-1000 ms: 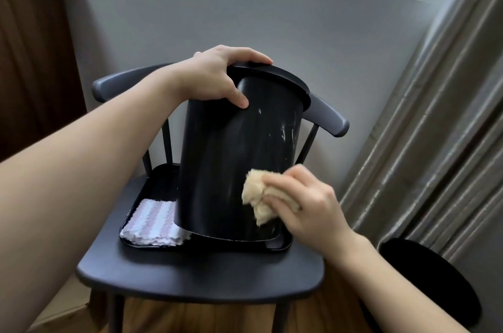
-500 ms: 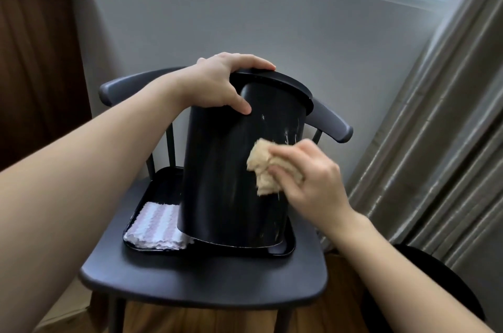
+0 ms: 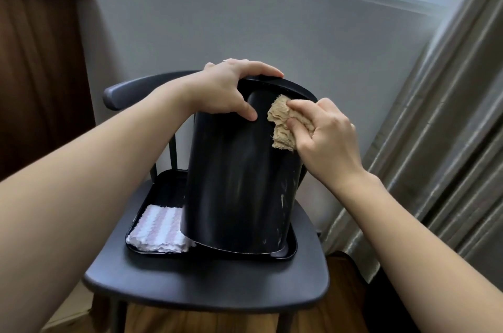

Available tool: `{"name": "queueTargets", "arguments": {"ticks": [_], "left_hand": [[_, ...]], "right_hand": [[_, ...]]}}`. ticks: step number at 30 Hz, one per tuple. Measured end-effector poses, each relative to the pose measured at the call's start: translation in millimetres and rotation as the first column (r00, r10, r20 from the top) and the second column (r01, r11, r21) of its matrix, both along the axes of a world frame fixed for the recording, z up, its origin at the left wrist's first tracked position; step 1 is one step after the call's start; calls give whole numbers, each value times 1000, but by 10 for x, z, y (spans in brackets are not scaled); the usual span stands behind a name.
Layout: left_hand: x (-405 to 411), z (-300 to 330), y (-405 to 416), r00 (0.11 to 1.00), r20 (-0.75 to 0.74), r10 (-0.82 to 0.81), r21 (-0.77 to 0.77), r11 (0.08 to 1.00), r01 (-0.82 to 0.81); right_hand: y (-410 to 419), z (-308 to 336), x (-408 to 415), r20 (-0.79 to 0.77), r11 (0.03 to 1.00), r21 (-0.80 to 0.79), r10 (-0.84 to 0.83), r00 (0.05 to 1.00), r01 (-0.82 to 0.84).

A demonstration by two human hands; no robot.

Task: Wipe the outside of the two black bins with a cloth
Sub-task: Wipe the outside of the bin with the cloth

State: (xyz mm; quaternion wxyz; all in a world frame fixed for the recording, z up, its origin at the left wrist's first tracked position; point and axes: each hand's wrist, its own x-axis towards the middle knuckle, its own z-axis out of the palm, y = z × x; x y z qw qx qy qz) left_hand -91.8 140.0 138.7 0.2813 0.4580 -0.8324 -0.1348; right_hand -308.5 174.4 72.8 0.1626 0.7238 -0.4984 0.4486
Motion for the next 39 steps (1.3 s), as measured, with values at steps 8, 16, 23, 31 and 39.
{"name": "queueTargets", "arguments": {"ticks": [8, 16, 23, 31, 39], "left_hand": [[-5, -5, -41, 1000, -1, -3, -10, 1000, 3], [13, -15, -81, 999, -26, -37, 37, 999, 38], [40, -20, -101, 996, -53, -69, 45, 996, 71], [40, -33, -162, 996, -62, -65, 45, 997, 68], [53, -34, -182, 995, -89, -50, 56, 997, 55]], "right_hand": [[80, -45, 7, -130, 992, 12, 128, 983, -128], [42, -108, -29, 30, 980, 2, 197, 980, -197], [163, -320, -77, -81, 971, -14, 235, 969, -237], [381, -713, -83, -76, 938, 13, 345, 935, -345], [384, -794, -140, -26, 953, -4, 302, 953, -302]]}}
